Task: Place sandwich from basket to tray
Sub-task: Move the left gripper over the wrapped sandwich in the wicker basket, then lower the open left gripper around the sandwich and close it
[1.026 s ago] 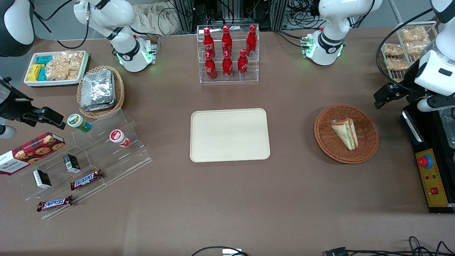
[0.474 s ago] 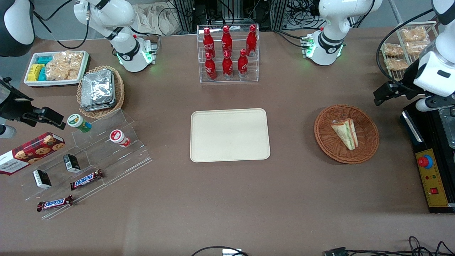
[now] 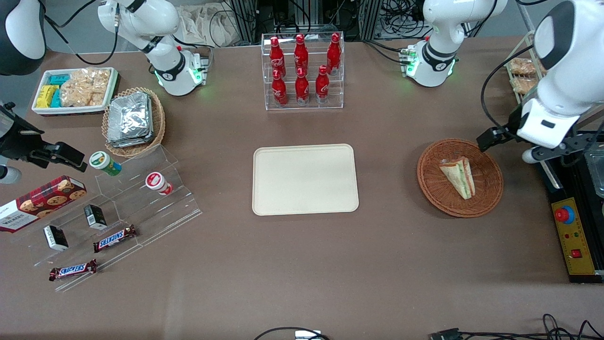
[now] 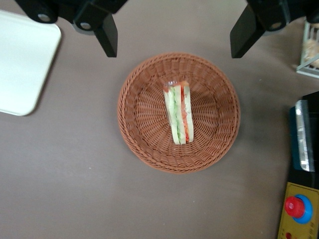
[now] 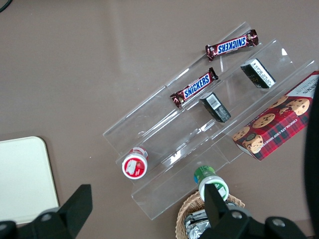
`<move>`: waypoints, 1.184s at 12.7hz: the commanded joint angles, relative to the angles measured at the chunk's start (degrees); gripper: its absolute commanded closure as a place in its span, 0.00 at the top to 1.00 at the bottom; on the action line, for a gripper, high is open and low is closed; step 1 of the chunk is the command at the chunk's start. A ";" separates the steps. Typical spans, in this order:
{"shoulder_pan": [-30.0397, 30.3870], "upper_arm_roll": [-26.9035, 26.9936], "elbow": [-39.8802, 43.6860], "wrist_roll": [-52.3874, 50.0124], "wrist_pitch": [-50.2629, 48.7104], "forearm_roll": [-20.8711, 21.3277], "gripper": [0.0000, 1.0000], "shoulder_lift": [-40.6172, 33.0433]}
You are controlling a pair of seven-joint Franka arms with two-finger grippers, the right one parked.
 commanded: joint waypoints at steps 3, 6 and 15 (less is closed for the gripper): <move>2.87 0.98 -18.68 -0.86 22.73 0.29 1.00 -1.49; 4.63 0.98 -25.10 -0.86 36.79 -0.24 1.00 3.69; 4.72 0.98 -29.60 -3.32 57.93 -0.33 0.95 19.00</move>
